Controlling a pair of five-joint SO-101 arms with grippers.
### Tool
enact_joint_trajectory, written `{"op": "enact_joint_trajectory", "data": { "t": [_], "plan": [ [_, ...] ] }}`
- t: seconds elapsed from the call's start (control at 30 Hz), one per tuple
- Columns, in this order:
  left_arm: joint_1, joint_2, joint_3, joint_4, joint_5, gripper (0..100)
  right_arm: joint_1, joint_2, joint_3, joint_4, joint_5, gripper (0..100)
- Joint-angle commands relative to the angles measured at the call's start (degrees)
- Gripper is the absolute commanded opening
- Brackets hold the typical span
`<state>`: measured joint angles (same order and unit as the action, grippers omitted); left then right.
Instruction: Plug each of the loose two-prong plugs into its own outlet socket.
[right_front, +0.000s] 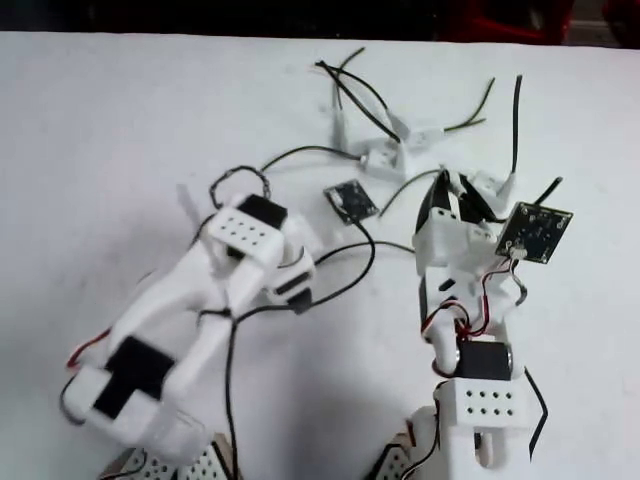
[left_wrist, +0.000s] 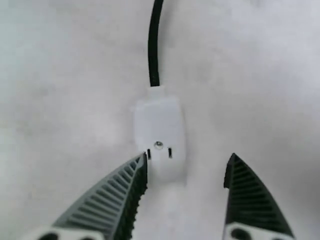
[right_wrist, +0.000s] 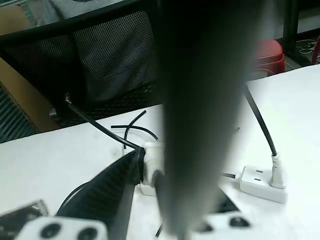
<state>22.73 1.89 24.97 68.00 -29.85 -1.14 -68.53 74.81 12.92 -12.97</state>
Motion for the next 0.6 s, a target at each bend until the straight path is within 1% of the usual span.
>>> {"op": "enact_joint_trajectory", "data": {
  "t": [0.0, 0.03, 0.13, 0.3, 0.47, 0.57],
  "plan": [
    [0.04, 9.19, -2.9, -5.45, -0.7, 25, 0.22, -0.48, -0.53, -0.84, -0.35, 1.7],
    [-0.13, 10.68, -3.96, -5.63, -0.7, 24, 0.22, -0.48, -0.53, -0.84, -0.35, 1.7],
    [-2.86, 12.18, -9.67, -2.46, -0.7, 21, 0.22, -0.48, -0.53, -0.84, -0.35, 1.7],
    [-8.84, 14.46, -15.56, -2.29, -0.79, 21, 0.22, -0.48, -0.53, -0.84, -0.35, 1.7],
    [-13.76, 18.07, -21.45, -2.11, -2.64, 21, 0.22, -0.48, -0.53, -0.75, -0.35, 1.7],
    [-16.4, 18.51, -25.76, 0.44, -2.9, 22, 0.22, -0.48, -0.53, -0.75, -0.35, 1.7]
  ]
}}
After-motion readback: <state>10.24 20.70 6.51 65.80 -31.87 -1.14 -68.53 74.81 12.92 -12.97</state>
